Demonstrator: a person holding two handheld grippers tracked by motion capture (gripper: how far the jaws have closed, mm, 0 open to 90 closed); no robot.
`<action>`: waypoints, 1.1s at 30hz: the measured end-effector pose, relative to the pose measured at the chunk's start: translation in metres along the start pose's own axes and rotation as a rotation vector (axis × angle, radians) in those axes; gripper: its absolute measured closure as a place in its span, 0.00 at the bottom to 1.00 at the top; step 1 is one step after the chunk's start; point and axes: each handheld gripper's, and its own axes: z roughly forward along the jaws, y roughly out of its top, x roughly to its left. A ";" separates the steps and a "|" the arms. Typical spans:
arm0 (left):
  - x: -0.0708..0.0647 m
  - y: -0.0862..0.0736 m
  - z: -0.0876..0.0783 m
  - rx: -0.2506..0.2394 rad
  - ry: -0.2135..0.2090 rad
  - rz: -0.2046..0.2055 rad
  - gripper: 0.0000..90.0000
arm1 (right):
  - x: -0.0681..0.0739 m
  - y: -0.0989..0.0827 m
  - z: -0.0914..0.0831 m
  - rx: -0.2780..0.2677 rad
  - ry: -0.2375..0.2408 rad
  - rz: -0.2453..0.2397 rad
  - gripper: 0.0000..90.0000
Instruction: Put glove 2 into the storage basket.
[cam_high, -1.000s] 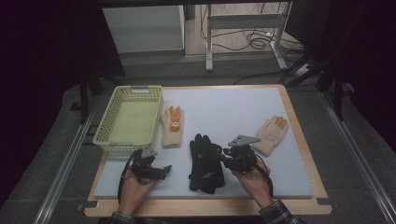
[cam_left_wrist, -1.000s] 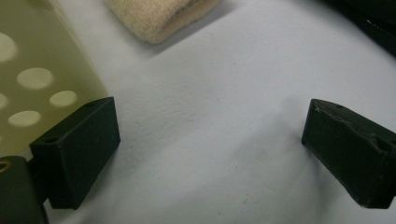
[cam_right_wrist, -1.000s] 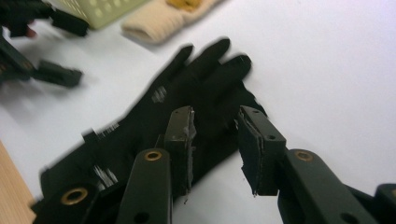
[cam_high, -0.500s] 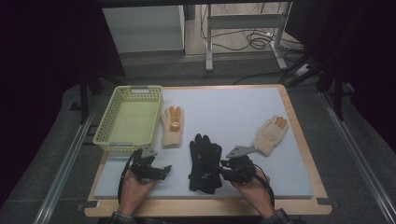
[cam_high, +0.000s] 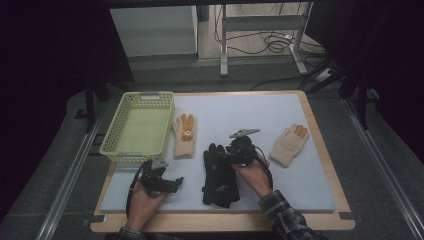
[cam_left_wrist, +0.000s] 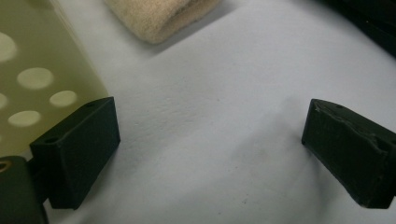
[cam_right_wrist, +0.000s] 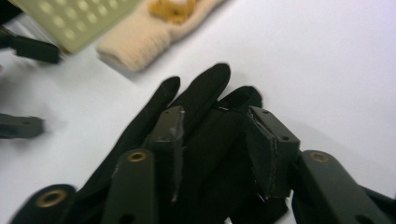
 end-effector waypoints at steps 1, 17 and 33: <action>0.000 0.000 0.000 0.001 0.000 0.001 0.05 | 0.000 0.000 0.005 0.024 -0.009 -0.003 0.74; 0.000 0.000 0.000 0.003 0.001 0.005 0.05 | -0.004 -0.007 -0.029 -0.025 -0.050 -0.054 0.80; -0.001 0.000 0.000 -0.002 0.001 -0.005 0.05 | 0.077 -0.060 -0.053 0.072 0.209 -0.220 0.63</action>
